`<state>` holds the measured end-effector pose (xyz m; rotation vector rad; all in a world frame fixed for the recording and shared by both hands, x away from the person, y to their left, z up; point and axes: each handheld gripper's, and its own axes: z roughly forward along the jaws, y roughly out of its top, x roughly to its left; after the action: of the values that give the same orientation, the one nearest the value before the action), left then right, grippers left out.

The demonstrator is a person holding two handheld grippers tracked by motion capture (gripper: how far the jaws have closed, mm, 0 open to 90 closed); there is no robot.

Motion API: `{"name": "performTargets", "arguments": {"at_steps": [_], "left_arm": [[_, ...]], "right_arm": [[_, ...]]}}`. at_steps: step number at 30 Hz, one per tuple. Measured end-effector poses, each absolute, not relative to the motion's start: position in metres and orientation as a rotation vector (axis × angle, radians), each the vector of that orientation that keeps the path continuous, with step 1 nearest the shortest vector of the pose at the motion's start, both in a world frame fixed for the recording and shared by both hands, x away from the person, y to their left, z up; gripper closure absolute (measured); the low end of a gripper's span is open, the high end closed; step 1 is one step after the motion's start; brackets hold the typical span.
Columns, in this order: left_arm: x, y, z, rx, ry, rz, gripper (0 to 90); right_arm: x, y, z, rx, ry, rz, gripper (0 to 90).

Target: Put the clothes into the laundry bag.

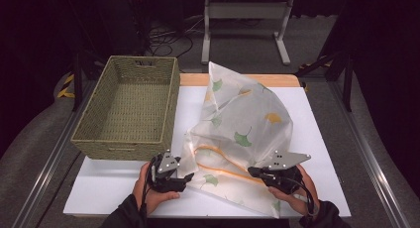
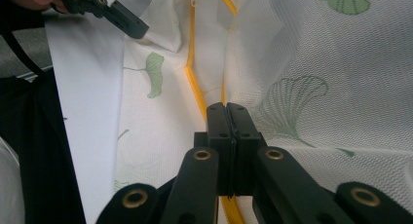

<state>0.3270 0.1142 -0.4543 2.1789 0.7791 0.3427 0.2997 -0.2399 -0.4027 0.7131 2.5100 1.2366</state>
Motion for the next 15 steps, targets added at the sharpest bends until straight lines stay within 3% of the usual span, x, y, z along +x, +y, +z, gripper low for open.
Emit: {"name": "performTargets", "arguments": {"at_steps": [3, 15], "left_arm": [[0.333, 0.106, -0.457, 2.198, 0.773, 0.318, 27.5], [0.351, 0.09, -0.46, 2.215, 0.754, 0.269, 44.0]], "right_arm": [[0.298, -0.24, -0.403, 0.705, 2.509, 1.237, 89.8], [0.295, -0.24, -0.4, 0.676, 2.485, 1.272, 89.7]]}}
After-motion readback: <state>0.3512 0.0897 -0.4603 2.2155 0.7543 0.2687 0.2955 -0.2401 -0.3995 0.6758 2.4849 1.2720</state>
